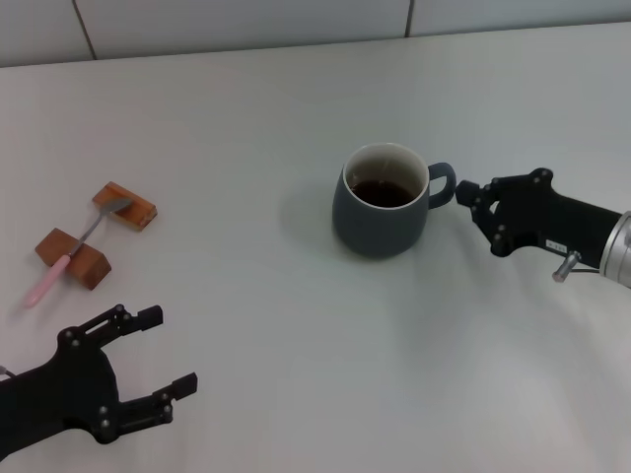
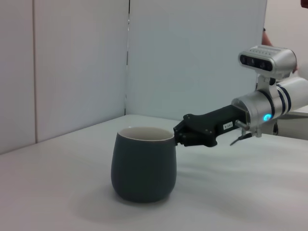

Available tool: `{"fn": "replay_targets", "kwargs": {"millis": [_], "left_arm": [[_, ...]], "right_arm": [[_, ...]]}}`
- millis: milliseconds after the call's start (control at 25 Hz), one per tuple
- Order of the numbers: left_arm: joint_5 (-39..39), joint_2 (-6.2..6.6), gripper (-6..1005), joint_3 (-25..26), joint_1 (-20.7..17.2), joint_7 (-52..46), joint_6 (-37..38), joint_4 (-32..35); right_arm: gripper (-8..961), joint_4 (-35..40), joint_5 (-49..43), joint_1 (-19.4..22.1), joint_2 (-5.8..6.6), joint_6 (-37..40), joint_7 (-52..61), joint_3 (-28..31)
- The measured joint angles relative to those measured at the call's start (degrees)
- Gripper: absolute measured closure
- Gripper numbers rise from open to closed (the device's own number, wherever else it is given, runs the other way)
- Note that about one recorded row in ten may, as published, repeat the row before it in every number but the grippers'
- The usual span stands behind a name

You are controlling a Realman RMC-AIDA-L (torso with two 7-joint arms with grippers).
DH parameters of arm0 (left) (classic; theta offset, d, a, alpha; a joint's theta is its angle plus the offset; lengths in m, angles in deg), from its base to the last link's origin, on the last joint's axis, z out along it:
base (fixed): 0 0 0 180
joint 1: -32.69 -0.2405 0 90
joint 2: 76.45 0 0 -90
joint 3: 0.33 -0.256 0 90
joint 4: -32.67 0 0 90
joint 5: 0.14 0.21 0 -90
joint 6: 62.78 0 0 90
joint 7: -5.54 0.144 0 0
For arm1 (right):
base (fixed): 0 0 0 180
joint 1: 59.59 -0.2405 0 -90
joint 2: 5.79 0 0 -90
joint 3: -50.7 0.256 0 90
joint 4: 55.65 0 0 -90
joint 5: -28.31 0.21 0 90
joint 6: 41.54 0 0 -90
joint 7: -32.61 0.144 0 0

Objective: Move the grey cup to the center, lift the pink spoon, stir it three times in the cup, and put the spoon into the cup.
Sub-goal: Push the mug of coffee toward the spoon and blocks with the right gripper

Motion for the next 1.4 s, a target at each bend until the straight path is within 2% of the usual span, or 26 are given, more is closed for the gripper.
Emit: {"fn": "replay_targets", "kwargs": {"millis": [280, 560, 1400], "left_arm": [[-0.01, 0.00, 186, 0.19, 0.00, 0.00, 0.01, 0.00], [-0.01, 0.00, 189, 0.81, 0.05, 0.00, 0.01, 0.00], [-0.66, 0.09, 199, 0.87, 0.43, 0.15, -0.26, 0.00]], "right_arm": [[923, -1.19, 0.00, -1.45, 0.08, -2.03, -0.46, -0.35], [923, -3.78, 0.30, -5.11, -0.01, -5.83, -0.80, -0.34], [925, -11.86, 0.20, -15.45, -0.28, -6.99, -0.38, -1.80]]}}
